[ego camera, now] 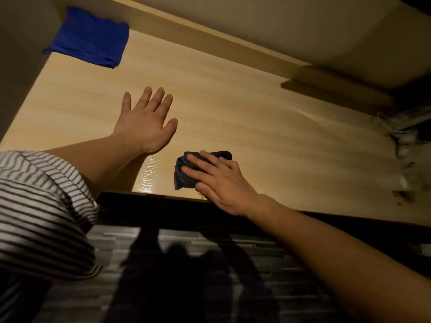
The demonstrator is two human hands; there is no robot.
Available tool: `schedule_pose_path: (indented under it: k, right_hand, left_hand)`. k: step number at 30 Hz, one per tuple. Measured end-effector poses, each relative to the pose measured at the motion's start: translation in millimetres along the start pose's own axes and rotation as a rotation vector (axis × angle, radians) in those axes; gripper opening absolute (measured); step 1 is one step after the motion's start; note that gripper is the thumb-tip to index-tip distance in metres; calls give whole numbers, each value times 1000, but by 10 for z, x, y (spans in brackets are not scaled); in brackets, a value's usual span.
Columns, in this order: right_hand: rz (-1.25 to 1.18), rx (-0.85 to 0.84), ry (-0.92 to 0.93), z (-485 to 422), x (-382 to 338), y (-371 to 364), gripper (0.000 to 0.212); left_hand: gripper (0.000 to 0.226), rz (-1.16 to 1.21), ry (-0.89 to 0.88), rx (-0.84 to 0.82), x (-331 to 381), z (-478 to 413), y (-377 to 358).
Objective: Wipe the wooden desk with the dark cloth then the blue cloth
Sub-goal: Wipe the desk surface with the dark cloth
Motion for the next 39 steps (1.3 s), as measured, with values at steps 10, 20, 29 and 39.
schedule_pose_path:
  k: [10, 20, 29, 39]
  right_hand:
    - [-143, 102, 10, 215, -270, -7, 46]
    - [-683, 343, -360, 212, 212, 314, 37]
    - [-411, 471, -475, -264, 1805, 902, 31]
    - [116, 198, -250, -1406, 3007, 750, 47]
  left_hand:
    - [78, -16, -14, 0, -19, -3, -2]
    - [79, 46, 77, -66, 146, -105, 40]
    - [72, 140, 127, 58, 696, -153, -279]
    - [76, 40, 181, 109, 687, -158, -299]
Point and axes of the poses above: each hand's wrist, its own z-axis away from the middle knuckle, its own y-axis out of the back of the hand, x = y × z, the point moved 9 cm from there along -z, towards the middle knuckle, and after that the axes turned 13 degrees about z, right-handed, at the moved point
